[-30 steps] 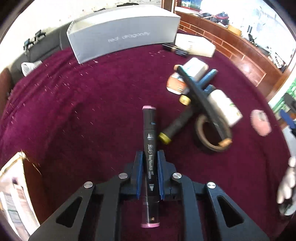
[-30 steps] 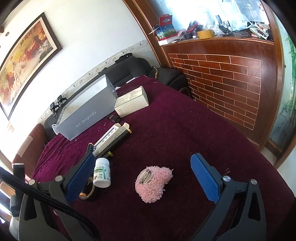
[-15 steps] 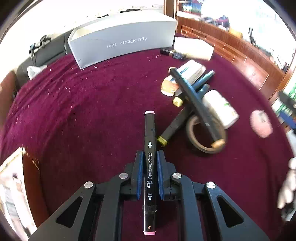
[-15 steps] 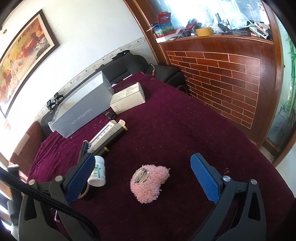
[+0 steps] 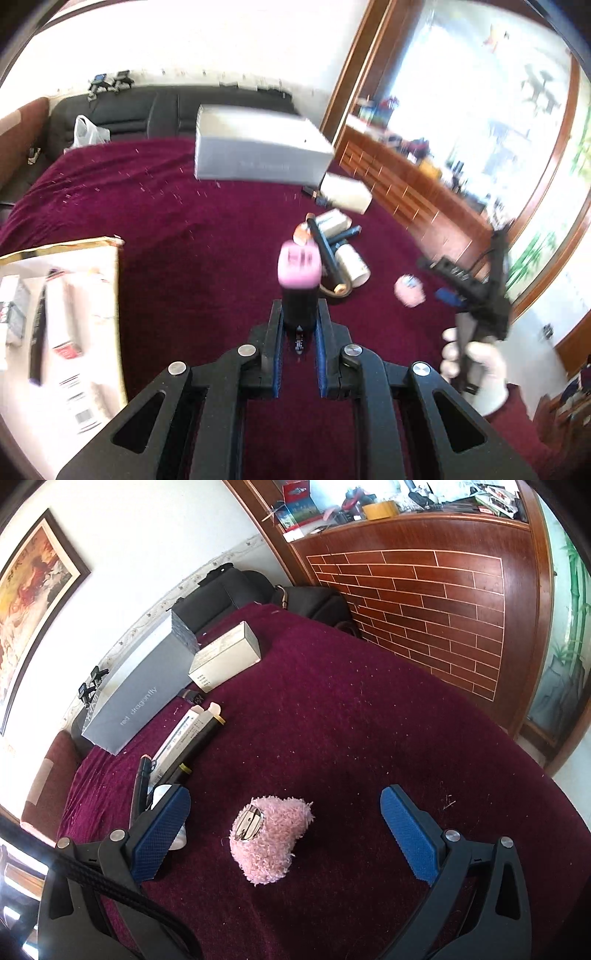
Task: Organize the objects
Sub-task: 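Grasp the black pink-capped marker with the left tool while the right grasps the pink pom-pom, then carry the marker and pink pom-pom over the white tray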
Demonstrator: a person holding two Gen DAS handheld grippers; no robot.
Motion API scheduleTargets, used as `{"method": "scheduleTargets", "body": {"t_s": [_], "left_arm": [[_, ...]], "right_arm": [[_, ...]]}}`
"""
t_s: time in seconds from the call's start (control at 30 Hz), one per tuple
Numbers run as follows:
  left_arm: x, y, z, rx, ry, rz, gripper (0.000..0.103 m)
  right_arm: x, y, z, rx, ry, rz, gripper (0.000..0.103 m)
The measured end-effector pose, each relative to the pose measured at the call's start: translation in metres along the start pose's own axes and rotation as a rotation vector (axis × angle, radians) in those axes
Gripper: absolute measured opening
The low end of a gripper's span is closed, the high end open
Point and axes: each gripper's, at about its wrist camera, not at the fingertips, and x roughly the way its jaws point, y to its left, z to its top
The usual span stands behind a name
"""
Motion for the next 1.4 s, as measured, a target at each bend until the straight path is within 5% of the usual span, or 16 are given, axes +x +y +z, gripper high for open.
{"method": "scheduleTargets", "body": {"t_s": [0.33,0.5,0.63,0.97,1.4], "left_arm": [[-0.065,0.026,-0.003,-0.02,-0.152,-0.035,0.012],[-0.074,0.036,-0.008,-0.025,-0.177,-0.013,0.012],[-0.081,0.049,-0.013,-0.043,-0.181,-0.005,0.012],[-0.104,0.079,-0.027,-0.096,-0.227,0.031,0.012],[-0.155,0.134,-0.049,-0.151,-0.288,0.174,0.012]], "right_arm": [[0.006,0.034,-0.019,-0.161,0.121,-0.121,0.096],[0.016,0.039,-0.023,-0.21,0.146,-0.193,0.045],[0.011,0.035,-0.021,-0.19,0.171,-0.163,0.033],[-0.028,0.062,-0.035,-0.252,0.149,-0.079,0.033],[-0.059,0.189,-0.091,-0.475,0.173,0.186,0.033]]}}
